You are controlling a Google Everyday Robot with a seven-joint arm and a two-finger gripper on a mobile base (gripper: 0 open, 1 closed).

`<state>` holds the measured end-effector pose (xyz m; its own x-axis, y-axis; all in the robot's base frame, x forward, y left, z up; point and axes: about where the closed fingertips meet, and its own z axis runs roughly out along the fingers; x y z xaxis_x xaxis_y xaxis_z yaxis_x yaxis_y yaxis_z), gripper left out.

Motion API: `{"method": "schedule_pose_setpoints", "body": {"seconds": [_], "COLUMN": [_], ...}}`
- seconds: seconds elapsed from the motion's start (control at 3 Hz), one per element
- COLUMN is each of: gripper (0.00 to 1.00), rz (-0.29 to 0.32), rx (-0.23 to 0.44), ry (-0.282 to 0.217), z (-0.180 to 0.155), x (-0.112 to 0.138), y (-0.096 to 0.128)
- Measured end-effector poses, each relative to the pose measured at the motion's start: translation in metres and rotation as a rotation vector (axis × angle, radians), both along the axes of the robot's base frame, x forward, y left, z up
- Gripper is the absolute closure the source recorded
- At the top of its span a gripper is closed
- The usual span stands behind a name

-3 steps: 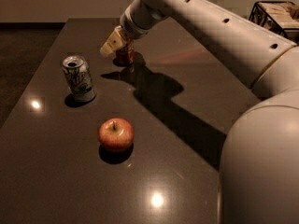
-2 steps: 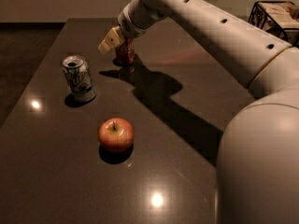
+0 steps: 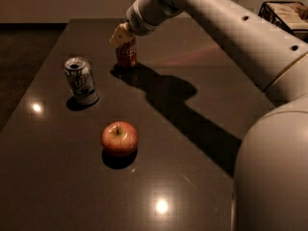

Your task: Knock coke can over

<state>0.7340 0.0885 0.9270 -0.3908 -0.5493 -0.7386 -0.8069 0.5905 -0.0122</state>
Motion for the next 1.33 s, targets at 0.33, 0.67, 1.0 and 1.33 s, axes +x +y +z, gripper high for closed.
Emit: {"method": "schedule_pose_setpoints", "body": {"seconds": [0.33,0.67,1.0,1.33], "gripper": [0.91,1.00,1.00,1.00], "rz": [0.065,0.142,0.197,0.241], "rx": [-0.057,-0.190,-0.368,-0.583], "ry": [-0.005,0.024,0.075,0.165], "z": [0.024,0.035,0.034,0.023], "x": [-0.026,-0.061,-0.093,-0.118], "y": [-0.010,-0.029,-0.060,-0.110]}}
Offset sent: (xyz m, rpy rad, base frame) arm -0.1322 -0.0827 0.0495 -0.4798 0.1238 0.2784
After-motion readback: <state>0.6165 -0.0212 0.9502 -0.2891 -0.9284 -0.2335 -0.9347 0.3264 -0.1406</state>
